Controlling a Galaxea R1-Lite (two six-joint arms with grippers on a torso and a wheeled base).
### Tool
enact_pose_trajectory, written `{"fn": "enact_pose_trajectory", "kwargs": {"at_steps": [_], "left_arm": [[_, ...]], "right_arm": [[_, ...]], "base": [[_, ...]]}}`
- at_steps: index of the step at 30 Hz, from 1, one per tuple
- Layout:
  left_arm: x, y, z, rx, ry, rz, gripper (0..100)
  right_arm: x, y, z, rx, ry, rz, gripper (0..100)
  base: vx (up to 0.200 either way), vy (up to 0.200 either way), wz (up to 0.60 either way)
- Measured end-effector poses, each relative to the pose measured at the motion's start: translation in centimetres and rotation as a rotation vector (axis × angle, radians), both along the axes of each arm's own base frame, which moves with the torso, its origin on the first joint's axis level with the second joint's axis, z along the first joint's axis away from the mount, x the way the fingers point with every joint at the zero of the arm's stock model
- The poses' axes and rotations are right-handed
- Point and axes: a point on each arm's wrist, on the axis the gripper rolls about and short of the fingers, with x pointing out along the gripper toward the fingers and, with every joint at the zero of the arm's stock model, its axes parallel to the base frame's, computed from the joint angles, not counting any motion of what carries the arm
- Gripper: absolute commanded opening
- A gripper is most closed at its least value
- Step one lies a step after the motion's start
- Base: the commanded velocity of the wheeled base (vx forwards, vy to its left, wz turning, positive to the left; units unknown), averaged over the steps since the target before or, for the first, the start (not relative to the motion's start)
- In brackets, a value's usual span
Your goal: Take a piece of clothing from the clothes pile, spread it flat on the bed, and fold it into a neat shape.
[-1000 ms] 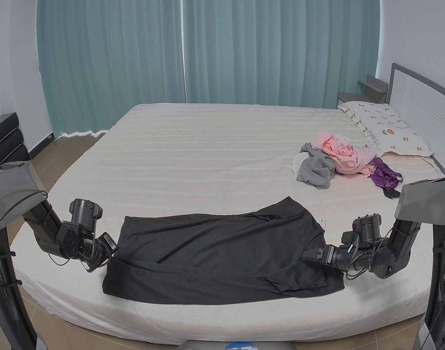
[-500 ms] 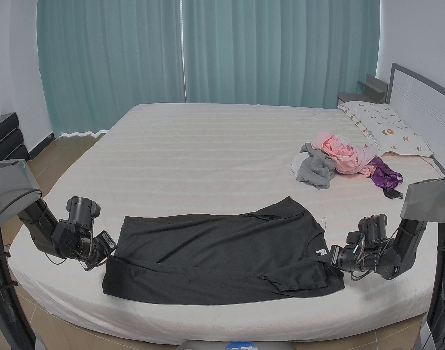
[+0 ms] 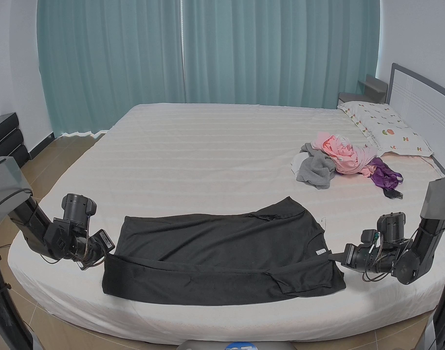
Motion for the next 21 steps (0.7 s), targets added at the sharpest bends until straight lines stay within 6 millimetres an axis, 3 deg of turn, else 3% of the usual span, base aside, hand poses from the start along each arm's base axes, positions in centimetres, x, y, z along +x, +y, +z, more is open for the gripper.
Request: {"fn": "enact_pose_trajectory", "kwargs": {"at_steps": [21], "left_arm": [[-4.7,0.5,1.9,0.022,0.010,-0.021,0]], "right_arm": [[-6.0,-1.4,2.8,0.043,-0.080,-0.013,0]], "base": [[0.000,0.000,0.00]]}}
